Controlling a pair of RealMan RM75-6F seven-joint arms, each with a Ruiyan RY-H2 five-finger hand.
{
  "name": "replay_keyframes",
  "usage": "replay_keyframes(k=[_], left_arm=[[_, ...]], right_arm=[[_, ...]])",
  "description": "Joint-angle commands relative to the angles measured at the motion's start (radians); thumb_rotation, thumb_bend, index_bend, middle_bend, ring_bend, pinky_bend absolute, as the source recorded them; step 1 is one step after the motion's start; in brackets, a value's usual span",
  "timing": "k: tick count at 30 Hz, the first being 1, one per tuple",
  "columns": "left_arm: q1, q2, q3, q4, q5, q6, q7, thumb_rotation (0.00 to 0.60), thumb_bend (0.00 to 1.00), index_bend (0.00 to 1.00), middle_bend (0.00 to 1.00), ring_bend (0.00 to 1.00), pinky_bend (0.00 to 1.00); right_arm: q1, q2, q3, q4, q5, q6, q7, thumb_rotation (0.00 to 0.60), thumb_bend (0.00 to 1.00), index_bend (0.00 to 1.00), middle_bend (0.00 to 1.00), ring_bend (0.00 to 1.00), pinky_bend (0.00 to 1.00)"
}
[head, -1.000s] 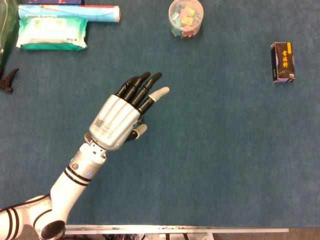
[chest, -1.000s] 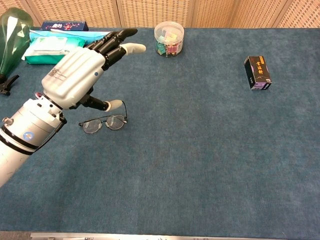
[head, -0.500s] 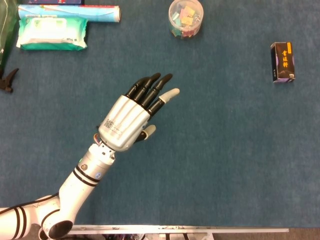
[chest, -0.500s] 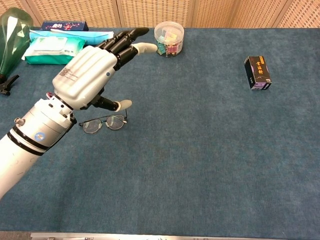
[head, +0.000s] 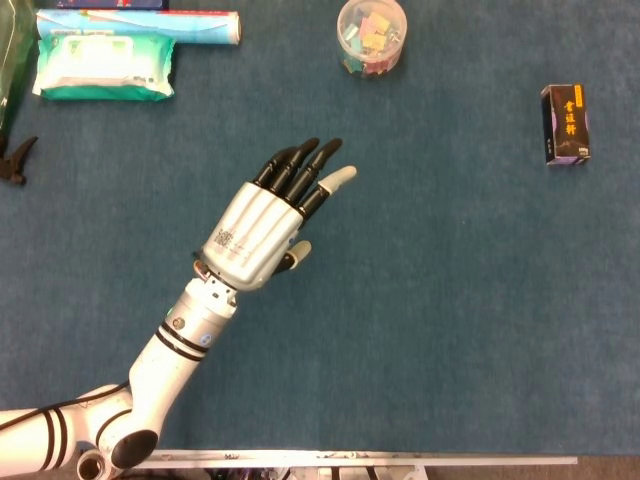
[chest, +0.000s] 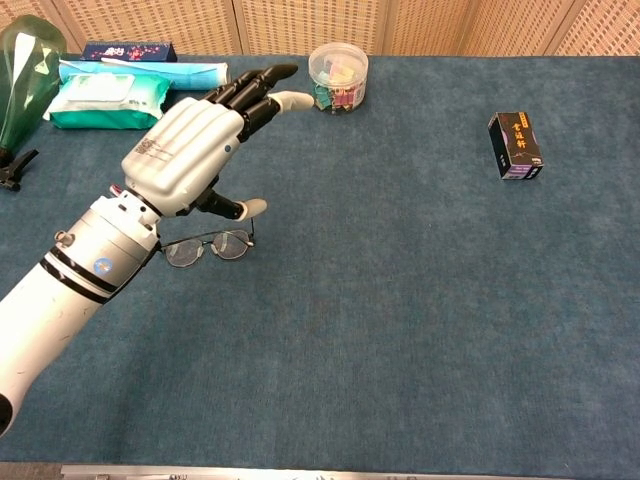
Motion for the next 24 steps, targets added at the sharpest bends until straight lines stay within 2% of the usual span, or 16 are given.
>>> replay_keyframes(k=[1, 24], left_arm=[[0.002, -0.002, -0.003, 0.006, -0.007, 0.005, -0.001, 0.600, 0.15, 0.14, 0.00, 0.00, 0.14], [0.054, 0.012, 0.052, 0.049, -0.005, 0.063, -0.024, 0.600, 0.15, 0.14, 0.00, 0.00, 0.14]], right_arm=[[0.000, 0.000, -0.001, 0.000, 0.000, 0.000, 0.000, 0.600, 0.17, 0.51, 0.47, 0.36, 0.60], [0.001, -0.005, -0.003, 0.002, -0.003, -0.002, -0.010, 0.600, 0.17, 0.51, 0.47, 0.36, 0.60]])
